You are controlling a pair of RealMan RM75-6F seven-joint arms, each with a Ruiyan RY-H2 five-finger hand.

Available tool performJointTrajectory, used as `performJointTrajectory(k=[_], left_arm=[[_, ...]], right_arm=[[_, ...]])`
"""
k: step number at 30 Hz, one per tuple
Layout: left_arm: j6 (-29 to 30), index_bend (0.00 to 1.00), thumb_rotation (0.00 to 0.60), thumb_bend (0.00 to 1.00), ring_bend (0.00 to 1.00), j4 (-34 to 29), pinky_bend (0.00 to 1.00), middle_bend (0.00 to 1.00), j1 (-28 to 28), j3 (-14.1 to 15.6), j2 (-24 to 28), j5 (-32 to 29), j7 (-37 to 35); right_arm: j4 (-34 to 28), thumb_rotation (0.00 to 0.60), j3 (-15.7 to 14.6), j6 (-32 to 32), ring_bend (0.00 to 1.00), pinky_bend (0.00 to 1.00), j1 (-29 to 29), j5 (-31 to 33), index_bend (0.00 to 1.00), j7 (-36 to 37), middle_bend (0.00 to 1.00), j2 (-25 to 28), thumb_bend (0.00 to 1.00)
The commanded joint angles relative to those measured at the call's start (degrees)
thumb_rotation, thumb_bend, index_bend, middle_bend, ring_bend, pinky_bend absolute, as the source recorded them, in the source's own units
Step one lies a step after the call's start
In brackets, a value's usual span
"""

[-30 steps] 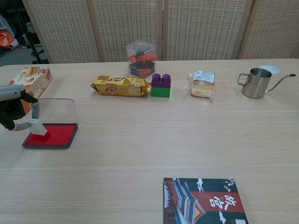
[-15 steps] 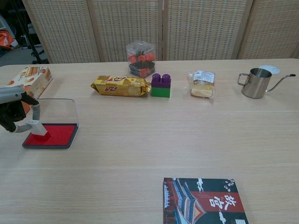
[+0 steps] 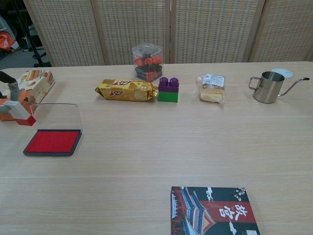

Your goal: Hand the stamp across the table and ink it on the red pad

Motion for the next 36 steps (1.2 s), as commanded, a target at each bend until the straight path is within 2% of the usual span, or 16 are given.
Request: performJointTrajectory(k=[1, 8, 17, 23, 36], left_arm=[[-0.7, 0.63, 0.600, 0.48, 1.00, 1.0, 0.93, 1.00, 0.7, 0.9, 1.0, -0.6, -0.3], [-4.9, 0.63, 0.600, 0.48, 1.00, 7.4, 0.93, 1.00, 1.7, 2.6, -0.6, -1.9, -4.6], [-6.4, 0.63, 0.600, 0.46, 1.00, 12.6, 0.93, 1.00, 2.3, 3.2, -3.1, -1.8, -6.4], [-7.7, 0.63, 0.600, 0.43, 1.00, 13.7, 0.93, 1.00, 2.0, 3.6, -3.9, -2.3, -6.0], [-6.9, 0.56, 0.600, 0.35, 1.00, 13.5, 0.93, 1.00, 2.0, 3.5, -4.4, -3.9, -3.2]], right_arm=[[-0.1, 0.600, -0.1, 0.0, 0.00, 0.11, 0.0, -0.1, 0.00, -0.3, 0.00, -0.1, 0.00], [-0.5, 0.600, -0.4, -0.3, 0.00, 0.11, 0.2, -0.2, 0.00, -1.8, 0.00, -0.5, 0.00], [-0.8, 0.600, -0.4, -0.3, 0.00, 0.11, 0.3, 0.1, 0.00, -3.0, 0.00, -0.9, 0.00], [-0.7, 0.600, -0.2, -0.3, 0.00, 0.11, 0.2, 0.5, 0.00, -3.1, 0.00, -0.9, 0.00], [-0.7, 0.600, 0.0, -0.1, 0.00, 0.11, 0.1, 0.6, 0.00, -3.0, 0.00, -0.9, 0.00]])
